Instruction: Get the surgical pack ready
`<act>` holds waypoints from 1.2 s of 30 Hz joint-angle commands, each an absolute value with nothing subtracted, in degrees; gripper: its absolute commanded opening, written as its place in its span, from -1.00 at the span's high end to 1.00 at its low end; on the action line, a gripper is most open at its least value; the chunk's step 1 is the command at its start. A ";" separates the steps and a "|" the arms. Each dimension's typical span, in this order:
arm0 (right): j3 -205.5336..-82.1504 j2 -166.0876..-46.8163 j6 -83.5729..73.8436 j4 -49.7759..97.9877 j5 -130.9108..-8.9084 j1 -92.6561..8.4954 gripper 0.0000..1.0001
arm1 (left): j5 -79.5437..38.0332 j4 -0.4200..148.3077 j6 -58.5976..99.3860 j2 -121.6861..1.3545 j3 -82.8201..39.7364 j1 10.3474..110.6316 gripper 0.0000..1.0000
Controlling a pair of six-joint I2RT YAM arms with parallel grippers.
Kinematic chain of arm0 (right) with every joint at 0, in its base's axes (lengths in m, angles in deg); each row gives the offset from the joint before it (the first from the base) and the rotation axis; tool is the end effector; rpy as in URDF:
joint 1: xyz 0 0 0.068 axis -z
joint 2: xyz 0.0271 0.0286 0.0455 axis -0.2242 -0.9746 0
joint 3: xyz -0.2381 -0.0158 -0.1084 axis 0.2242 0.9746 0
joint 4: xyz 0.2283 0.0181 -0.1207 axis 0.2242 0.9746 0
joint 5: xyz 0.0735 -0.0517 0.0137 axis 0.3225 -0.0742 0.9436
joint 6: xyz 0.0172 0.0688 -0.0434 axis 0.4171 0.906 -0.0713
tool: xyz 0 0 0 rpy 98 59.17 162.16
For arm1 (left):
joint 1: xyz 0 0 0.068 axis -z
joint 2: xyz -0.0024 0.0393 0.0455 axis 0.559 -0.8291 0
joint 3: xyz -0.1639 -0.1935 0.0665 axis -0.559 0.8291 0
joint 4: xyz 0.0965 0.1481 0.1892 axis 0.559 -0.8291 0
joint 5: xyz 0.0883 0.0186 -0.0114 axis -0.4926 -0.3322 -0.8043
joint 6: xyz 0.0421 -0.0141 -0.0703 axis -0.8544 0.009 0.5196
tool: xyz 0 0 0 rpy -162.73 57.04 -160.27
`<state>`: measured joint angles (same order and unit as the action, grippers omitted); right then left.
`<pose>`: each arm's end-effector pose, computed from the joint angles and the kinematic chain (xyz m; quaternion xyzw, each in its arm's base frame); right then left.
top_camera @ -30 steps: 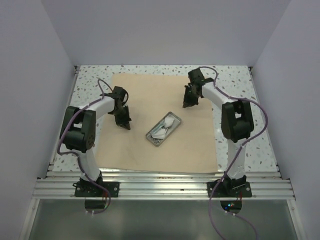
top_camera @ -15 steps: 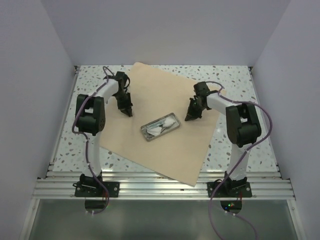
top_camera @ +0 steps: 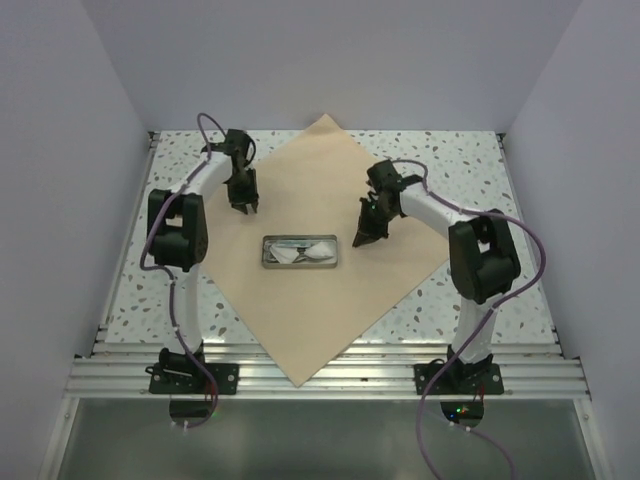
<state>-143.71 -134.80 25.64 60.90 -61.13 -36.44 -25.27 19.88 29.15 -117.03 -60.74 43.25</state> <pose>0.3445 0.1722 0.1305 0.0946 0.9723 0.2029 0.0672 0.4740 -0.0821 0.1303 -0.0905 0.9842 -0.0693 0.1357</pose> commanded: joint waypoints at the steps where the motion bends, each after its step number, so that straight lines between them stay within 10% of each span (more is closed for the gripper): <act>1: -155.64 -136.81 14.07 71.75 -62.87 -35.72 1.00 | -31.74 24.03 30.00 -101.77 -51.79 42.60 0.34; 10: -158.82 -137.78 12.05 72.56 -54.09 -36.77 0.16 | -22.43 26.30 30.43 -84.88 -26.64 45.58 0.26; 28: -164.44 -148.33 12.67 72.90 -57.42 -41.34 0.08 | -14.52 34.05 33.86 -89.70 -20.47 49.55 0.28; 36: -168.40 -150.61 12.84 74.49 -57.86 -41.26 0.44 | -12.41 35.28 34.48 -92.51 -23.28 51.65 0.35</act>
<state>-165.20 -150.43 13.05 72.79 -57.39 -41.40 -15.50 32.16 33.33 -91.32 -20.51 50.04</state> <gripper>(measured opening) 0.318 0.333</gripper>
